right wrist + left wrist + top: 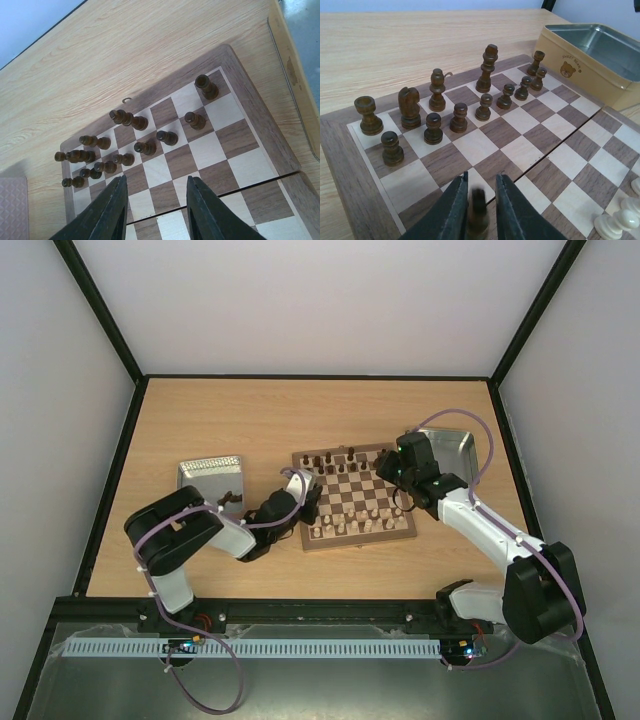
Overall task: Set up the chess pieces on the board
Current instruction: Place the chess piece on the chessboard, then pick up the chess piece from the chessboard, then place the chess piece on the chessboard, then pick up the chess piece from the storage box.
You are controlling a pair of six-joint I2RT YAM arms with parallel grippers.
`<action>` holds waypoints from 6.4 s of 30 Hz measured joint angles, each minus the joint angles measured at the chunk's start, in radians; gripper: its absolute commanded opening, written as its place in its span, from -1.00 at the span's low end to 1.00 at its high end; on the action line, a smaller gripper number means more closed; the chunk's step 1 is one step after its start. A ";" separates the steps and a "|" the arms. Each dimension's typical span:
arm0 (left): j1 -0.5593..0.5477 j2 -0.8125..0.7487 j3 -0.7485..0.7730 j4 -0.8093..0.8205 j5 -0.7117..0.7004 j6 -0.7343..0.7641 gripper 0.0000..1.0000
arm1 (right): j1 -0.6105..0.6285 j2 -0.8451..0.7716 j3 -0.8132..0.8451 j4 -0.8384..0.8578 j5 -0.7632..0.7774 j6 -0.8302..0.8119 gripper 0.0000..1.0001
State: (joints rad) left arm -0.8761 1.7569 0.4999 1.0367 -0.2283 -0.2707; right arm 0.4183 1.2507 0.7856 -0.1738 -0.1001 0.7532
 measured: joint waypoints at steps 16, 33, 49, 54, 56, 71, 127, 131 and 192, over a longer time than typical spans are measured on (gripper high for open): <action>0.016 -0.052 0.002 -0.087 0.011 -0.032 -0.12 | 0.030 0.035 0.056 -0.050 -0.121 -0.080 -0.06; 0.266 -0.603 -0.043 -0.567 -0.038 -0.359 0.14 | 0.331 0.353 0.243 -0.101 -0.124 -0.241 0.05; 0.310 -0.685 -0.103 -0.655 -0.028 -0.415 0.13 | 0.388 0.465 0.319 -0.191 -0.036 -0.273 -0.30; 0.310 -0.685 -0.103 -0.655 -0.022 -0.414 0.13 | 0.388 0.490 0.328 -0.196 -0.034 -0.273 -0.56; 0.312 -0.685 -0.103 -0.655 -0.021 -0.414 0.12 | 0.389 0.496 0.336 -0.197 -0.033 -0.276 -0.71; 0.312 -0.718 -0.102 -0.713 -0.018 -0.413 0.14 | 0.367 0.430 0.391 -0.246 0.121 -0.270 -0.78; 0.315 -0.723 -0.095 -0.761 -0.015 -0.411 0.15 | 0.046 0.656 0.578 -0.294 0.265 -0.287 -0.63; 0.315 -0.723 -0.095 -0.761 -0.015 -0.411 0.15 | 0.046 0.656 0.578 -0.294 0.265 -0.288 -0.66; 0.755 -0.249 0.327 -1.381 0.318 -0.266 -0.09 | 0.046 0.233 0.346 -0.150 -0.017 -0.135 -0.36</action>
State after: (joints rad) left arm -0.1211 1.5074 0.8268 -0.3439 0.0895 -0.5369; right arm 0.4641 1.4841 1.1320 -0.3237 -0.1169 0.6182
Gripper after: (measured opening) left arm 0.459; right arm 0.321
